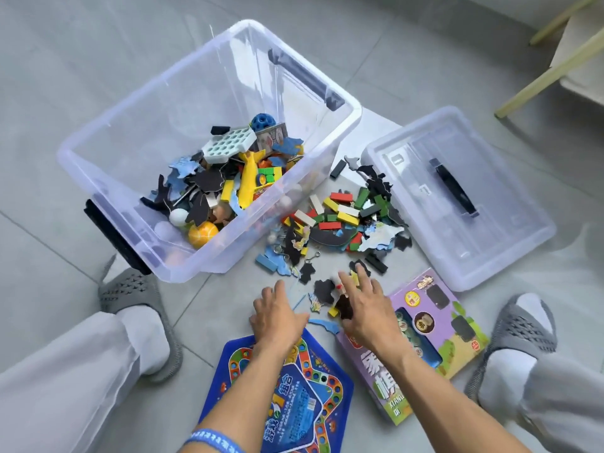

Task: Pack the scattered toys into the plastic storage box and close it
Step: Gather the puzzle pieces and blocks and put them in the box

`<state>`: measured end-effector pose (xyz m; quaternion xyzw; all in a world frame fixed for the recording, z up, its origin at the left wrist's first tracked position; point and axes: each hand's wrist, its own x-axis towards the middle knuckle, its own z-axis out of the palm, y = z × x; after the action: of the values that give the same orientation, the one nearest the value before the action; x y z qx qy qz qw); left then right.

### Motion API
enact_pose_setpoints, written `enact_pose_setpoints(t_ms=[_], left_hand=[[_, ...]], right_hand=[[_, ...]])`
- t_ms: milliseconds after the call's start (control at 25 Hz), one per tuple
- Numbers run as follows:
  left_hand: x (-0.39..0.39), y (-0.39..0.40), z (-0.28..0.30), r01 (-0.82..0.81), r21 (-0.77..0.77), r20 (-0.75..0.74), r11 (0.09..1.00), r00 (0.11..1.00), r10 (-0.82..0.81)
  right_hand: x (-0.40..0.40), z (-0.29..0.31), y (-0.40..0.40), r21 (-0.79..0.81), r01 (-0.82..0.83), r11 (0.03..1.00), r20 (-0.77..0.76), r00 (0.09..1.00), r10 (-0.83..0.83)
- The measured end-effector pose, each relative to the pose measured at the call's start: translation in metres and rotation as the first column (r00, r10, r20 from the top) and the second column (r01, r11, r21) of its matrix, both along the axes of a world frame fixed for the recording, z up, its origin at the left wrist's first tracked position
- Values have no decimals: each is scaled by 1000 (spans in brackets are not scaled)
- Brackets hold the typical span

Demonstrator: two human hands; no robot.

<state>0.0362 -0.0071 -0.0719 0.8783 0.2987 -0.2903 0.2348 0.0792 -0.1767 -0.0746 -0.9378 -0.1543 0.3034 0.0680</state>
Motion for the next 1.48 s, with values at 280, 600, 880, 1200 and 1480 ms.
enact_pose_setpoints(t_ms=[280, 600, 880, 1200, 1480], left_hand=[[2, -41, -42, 236, 177, 47, 956, 968, -247], [16, -35, -46, -36, -160, 200, 986, 977, 68], [31, -41, -47, -333, -404, 129, 852, 901, 414], [39, -39, -25, -419, -589, 85, 691, 818, 569], [34, -31, 131, -302, -716, 435, 629, 512, 741]], right_hand=[[21, -34, -4, 64, -170, 983, 39, 985, 168], [35, -35, 3, 337, 466, 818, -314, 875, -369], [20, -47, 23, 386, 446, 808, -323, 886, -334], [11, -15, 47, 480, 823, 302, -653, 566, -504], [9, 140, 73, 693, 716, 90, -626, 658, -418]])
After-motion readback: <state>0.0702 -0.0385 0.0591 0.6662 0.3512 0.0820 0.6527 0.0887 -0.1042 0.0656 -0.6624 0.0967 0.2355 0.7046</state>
